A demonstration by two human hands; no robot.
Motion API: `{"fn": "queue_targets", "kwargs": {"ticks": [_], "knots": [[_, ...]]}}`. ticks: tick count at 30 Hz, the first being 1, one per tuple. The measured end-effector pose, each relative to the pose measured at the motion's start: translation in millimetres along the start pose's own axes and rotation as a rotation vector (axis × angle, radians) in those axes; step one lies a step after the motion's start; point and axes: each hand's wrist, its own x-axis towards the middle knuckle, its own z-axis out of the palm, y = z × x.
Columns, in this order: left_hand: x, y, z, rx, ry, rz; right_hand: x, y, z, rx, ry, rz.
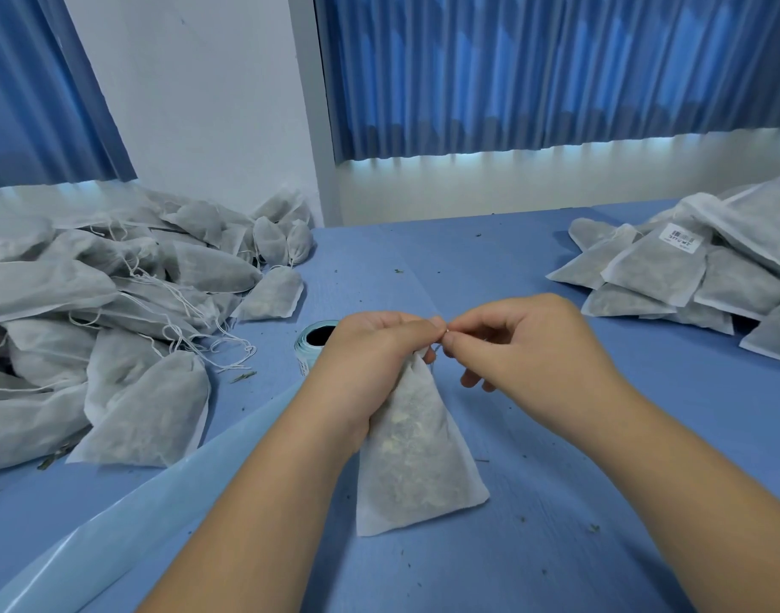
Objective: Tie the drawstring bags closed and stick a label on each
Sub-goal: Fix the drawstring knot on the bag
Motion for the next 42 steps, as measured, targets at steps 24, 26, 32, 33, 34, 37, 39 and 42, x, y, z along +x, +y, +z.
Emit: {"fn": "queue_targets", "kwargs": {"ticks": [24, 26, 32, 33, 34, 37, 39, 42], "knots": [[0.3, -0.9, 4.0, 0.051, -0.040, 0.003, 10.5, 3.9, -7.0, 1.024, -0.041, 0.249], [0.3, -1.7, 5.5, 0.055, 0.004, 0.015, 11.3, 5.5, -8.0, 1.044, -0.026, 0.266], [0.9, -3.4, 6.2, 0.061, 0.059, 0.009, 13.7, 8.6, -15.4, 0.723, 0.067, 0.225], [1.2, -3.4, 6.0, 0.064, 0.064, 0.010, 13.6, 8.1, -15.7, 0.759, 0.055, 0.229], [1.6, -3.6, 6.1, 0.070, 0.065, 0.014, 13.5, 7.5, -15.7, 0.811, 0.036, 0.236], [0.9, -4.3, 8.2, 0.089, 0.050, 0.024, 11.6, 4.7, -13.6, 1.020, -0.067, 0.260], [0.7, -4.5, 10.1, 0.099, 0.046, 0.029, 9.7, 2.0, -11.9, 1.131, -0.138, 0.281], [2.7, -4.8, 10.7, 0.099, 0.087, 0.051, 8.2, -0.4, -12.7, 1.206, -0.272, 0.367]]}}
